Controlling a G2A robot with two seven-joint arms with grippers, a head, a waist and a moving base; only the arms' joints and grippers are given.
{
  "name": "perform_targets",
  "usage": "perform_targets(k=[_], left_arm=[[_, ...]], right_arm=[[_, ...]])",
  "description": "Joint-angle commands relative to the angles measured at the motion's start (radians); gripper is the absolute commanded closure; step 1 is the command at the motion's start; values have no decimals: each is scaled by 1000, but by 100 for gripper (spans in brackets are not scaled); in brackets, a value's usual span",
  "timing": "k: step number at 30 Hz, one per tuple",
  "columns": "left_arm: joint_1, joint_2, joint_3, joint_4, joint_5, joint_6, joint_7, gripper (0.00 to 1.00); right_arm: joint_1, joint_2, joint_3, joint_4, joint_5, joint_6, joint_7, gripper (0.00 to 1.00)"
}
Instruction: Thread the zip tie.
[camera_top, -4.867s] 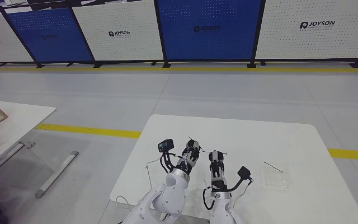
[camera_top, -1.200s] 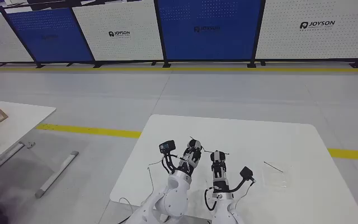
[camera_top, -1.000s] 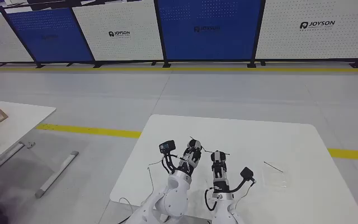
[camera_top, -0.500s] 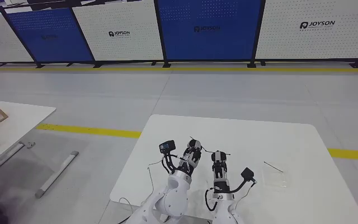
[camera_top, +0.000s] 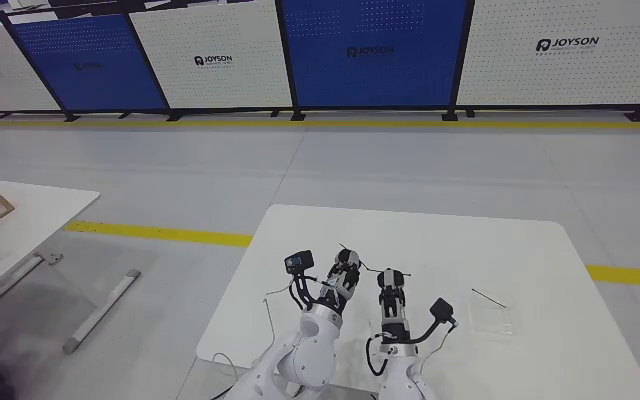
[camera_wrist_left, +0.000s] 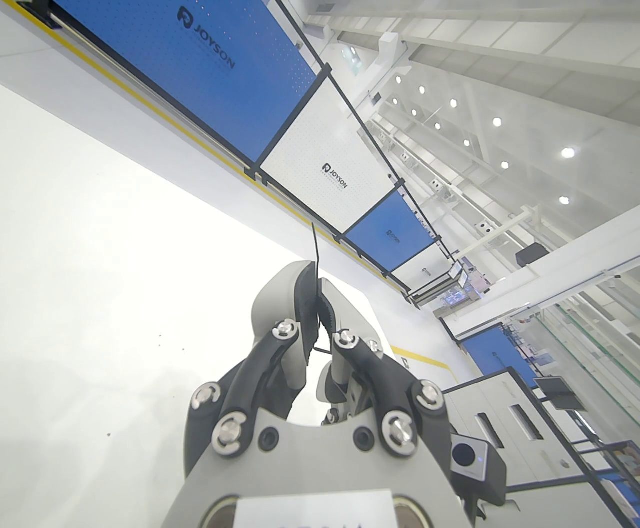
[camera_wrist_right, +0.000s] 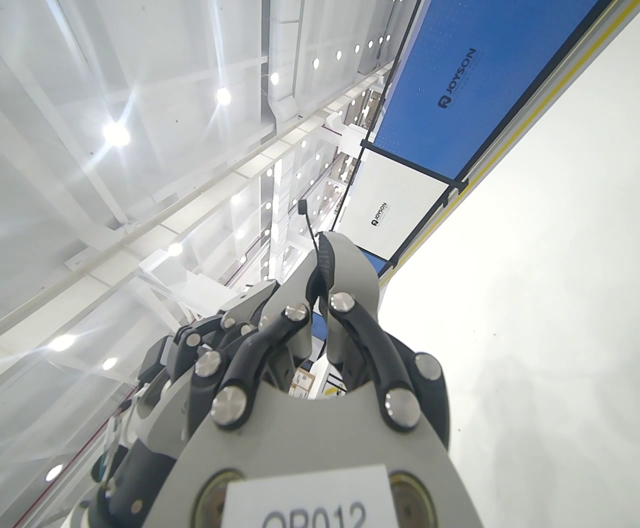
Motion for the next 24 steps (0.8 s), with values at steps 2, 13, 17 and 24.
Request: perform_targets(k=[2,13,17,24], left_arm=[[0,0,0,0,0,0,0,100],[0,0,0,0,0,0,0,100],[0,0,0,0,0,0,0,100],[0,0,0,0,0,0,0,100]], right_arm=[[0,-1,1,0,-2,2,0,100],[-4,-2,7,-4,-2,0,-1,100],[-8,-1,11,-8,-4,-6,0,100],[-7,-2,12,-8,-6,-4,5,100]])
